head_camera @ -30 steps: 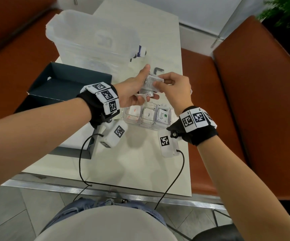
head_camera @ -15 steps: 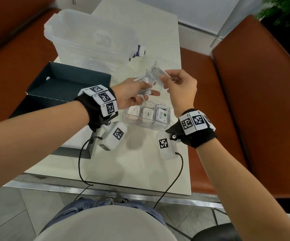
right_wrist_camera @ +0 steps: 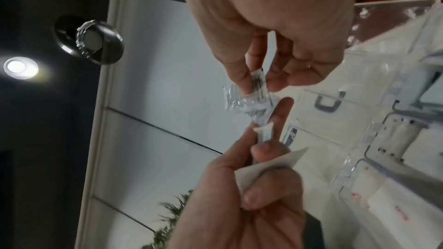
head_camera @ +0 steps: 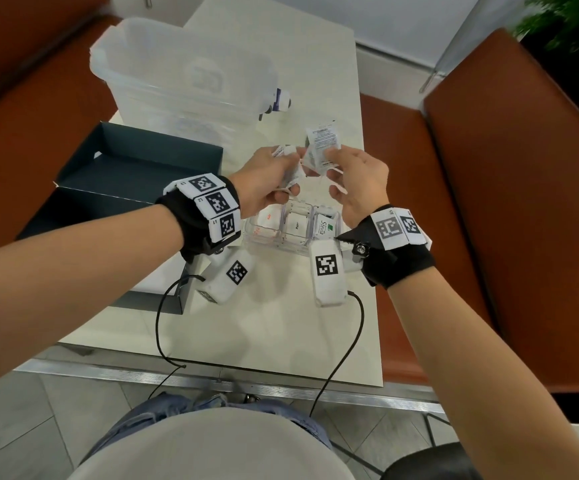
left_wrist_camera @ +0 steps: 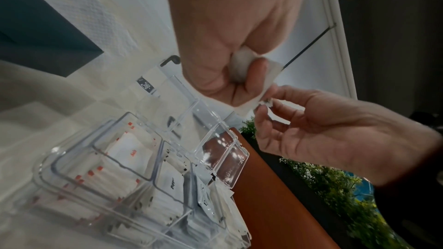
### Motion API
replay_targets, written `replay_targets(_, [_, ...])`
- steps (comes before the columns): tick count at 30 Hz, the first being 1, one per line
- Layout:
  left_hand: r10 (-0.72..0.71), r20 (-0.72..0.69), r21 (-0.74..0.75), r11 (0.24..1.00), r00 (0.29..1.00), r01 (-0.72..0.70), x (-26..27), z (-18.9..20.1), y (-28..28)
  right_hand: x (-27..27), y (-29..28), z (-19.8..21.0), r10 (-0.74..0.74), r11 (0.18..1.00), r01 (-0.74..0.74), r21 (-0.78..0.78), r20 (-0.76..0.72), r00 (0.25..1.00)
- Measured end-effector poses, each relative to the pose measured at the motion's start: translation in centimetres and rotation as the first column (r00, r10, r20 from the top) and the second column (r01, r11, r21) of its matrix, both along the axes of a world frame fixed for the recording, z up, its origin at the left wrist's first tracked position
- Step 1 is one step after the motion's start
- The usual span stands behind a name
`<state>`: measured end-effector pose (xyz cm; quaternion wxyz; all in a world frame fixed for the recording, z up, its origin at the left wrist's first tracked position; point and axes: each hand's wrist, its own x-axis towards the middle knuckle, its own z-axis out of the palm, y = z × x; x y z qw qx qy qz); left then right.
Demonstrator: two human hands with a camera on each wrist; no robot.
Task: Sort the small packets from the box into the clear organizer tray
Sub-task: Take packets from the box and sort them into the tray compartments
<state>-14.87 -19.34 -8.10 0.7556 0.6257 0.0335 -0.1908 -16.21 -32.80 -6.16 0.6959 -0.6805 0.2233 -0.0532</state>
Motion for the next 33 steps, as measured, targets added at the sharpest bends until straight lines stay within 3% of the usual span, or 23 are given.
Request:
replay_targets(3, [0.033, 0.074, 0.09, 0.995, 0.997, -0.04, 0.2, -0.2, 0.1, -0.1, 0.0, -0.5, -0.035, 0.927, 0.098, -0.361, 0.176, 0.984])
replay_targets(6, [0.011, 0.087, 0.033, 0.999, 0.996, -0.014, 0.0, -0.2, -0.1, -0.8, 0.6, -1.1, 0.13, 0.732, 0.105, -0.673, 0.289, 0.949])
replay_targets(8, [0.007, 0.065, -0.012, 1.0, 0.998, -0.006, 0.0, -0.1, -0.3, -1.2, 0.8, -1.6, 0.225, 0.63, 0.06, -0.774, 0.256, 0.94])
replay_targets(10, [0.004, 0.063, -0.024, 1.0, 0.998, -0.002, 0.0, -0.2, -0.3, -1.2, 0.5, -1.9, 0.269, 0.607, 0.0, -0.794, 0.206, 0.941])
replay_targets(14, [0.022, 0.014, -0.061, 0.998, 1.0, -0.021, 0.2, -0.3, 0.4, -1.4, -0.6, -1.7, 0.362, 0.63, -0.086, -0.772, 0.194, 0.912])
replay_targets(18, [-0.024, -0.013, -0.048, 0.999, 1.0, 0.023, 0.5, -0.3, 1.1, -1.2, -1.5, -1.1, 0.342, 0.681, -0.066, -0.729, 0.238, 0.909])
replay_targets(22, [-0.064, -0.023, -0.013, 0.998, 0.998, 0.064, 0.6, -0.3, 1.2, -0.4, -2.2, -0.7, 0.352, 0.708, -0.189, -0.68, 0.107, 0.93])
replay_targets(28, [-0.068, 0.008, -0.003, 0.998, 0.998, 0.068, 0.9, -0.4, 1.3, 0.2, -1.9, -0.8, 0.221, 0.906, -0.176, -0.384, 0.075, 0.972])
replay_targets(33, [-0.107, 0.073, 0.066, 0.993, 0.992, 0.102, 1.0, -0.4, 1.2, 0.3, -1.5, -1.0, 0.192, 0.952, -0.166, -0.256, 0.081, 0.978])
